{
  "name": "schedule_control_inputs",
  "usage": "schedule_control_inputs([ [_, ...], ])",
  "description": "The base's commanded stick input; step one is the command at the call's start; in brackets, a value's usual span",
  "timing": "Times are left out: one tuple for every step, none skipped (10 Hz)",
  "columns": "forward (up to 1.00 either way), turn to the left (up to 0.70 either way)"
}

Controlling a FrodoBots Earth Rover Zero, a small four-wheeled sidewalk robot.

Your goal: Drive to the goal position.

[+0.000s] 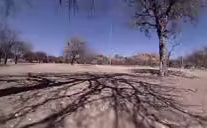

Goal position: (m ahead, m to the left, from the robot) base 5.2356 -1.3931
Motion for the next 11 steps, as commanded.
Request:
schedule_control_inputs([
  [1.00,0.00],
  [1.00,0.00],
  [1.00,0.00],
  [1.00,0.00],
  [1.00,0.00],
  [1.00,0.00],
  [1.00,0.00],
  [1.00,0.00],
  [1.00,0.00],
  [1.00,0.00],
  [1.00,0.00],
])
